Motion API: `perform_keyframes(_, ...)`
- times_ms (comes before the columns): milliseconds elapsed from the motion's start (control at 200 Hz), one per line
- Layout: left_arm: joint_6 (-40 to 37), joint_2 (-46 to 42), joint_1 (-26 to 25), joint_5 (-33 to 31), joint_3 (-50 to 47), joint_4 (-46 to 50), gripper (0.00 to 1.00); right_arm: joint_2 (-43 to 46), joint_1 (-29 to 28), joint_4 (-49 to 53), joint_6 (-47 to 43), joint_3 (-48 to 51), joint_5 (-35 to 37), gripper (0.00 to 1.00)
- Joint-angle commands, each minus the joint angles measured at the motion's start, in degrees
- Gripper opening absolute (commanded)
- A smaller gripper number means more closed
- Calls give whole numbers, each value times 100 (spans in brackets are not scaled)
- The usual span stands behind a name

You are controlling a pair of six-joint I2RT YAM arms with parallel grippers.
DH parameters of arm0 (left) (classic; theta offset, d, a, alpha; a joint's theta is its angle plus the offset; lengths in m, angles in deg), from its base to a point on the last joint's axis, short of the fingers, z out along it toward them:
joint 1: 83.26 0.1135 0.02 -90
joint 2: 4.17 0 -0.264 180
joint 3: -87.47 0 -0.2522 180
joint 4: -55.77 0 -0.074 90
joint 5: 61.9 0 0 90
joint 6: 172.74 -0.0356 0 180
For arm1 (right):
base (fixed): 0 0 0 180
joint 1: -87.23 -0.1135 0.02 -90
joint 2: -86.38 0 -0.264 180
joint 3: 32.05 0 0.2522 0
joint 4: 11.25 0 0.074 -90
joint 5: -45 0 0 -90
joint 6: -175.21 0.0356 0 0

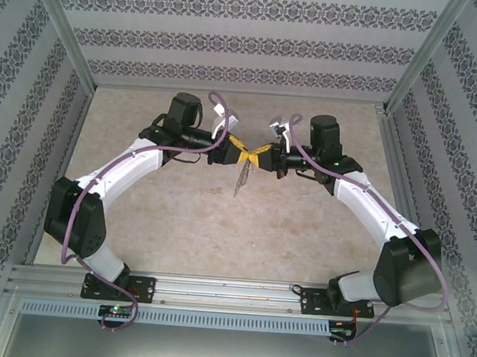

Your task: Put the keys on the keyring

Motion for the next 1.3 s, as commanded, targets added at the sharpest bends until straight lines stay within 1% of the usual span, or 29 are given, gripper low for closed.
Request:
perform_keyframes(0,24,30,-12,215,113,-300,17,-28,-41,-228,56,-240,-76,0)
perform_keyframes(210,-22,-5,-16,316,22,-240,17,-27,-38,-267,62,-240,-6,0)
perform_keyframes(305,-93,-35,-14,357,12,-109,23,-28,-35,-267,64,-248,-2,0)
perform_keyframes(445,-165,-59,-14,355,-10,-27,23,-26,-21,-293,68,-225,48,0)
perform_keyframes(585,-185,-53,-14,391,1,18,18,-11,15,-318,77,-190,82,0)
perform_keyframes(784,-194,-53,-19,434,-31,31,0,-15,30,-353,104,-187,83,0)
perform_keyframes(939,-179,-69,-40,433,-82,-32,0,-22,19,-436,181,-190,85,0)
perform_keyframes(1019,-121,-137,-73,167,-188,-187,0,3,27,-491,238,-177,116,0)
perform_keyframes(1064,-24,-213,-84,-101,-318,-415,0,45,24,-526,268,-155,134,0)
perform_keyframes(1084,36,-256,-88,-213,-402,-559,0,70,32,-535,294,-144,163,7)
perform_keyframes(1114,137,-352,-85,-396,-541,-832,0,122,42,-553,316,-122,232,20)
perform_keyframes(1139,241,-420,-84,-523,-682,-1055,0,165,61,-578,344,-100,264,27)
perform_keyframes(1194,410,-577,-90,-744,-929,-1540,0,286,116,-688,442,-5,323,36)
perform_keyframes(1294,721,-804,-88,-1062,-1306,-2383,0,589,242,-923,634,249,517,44)
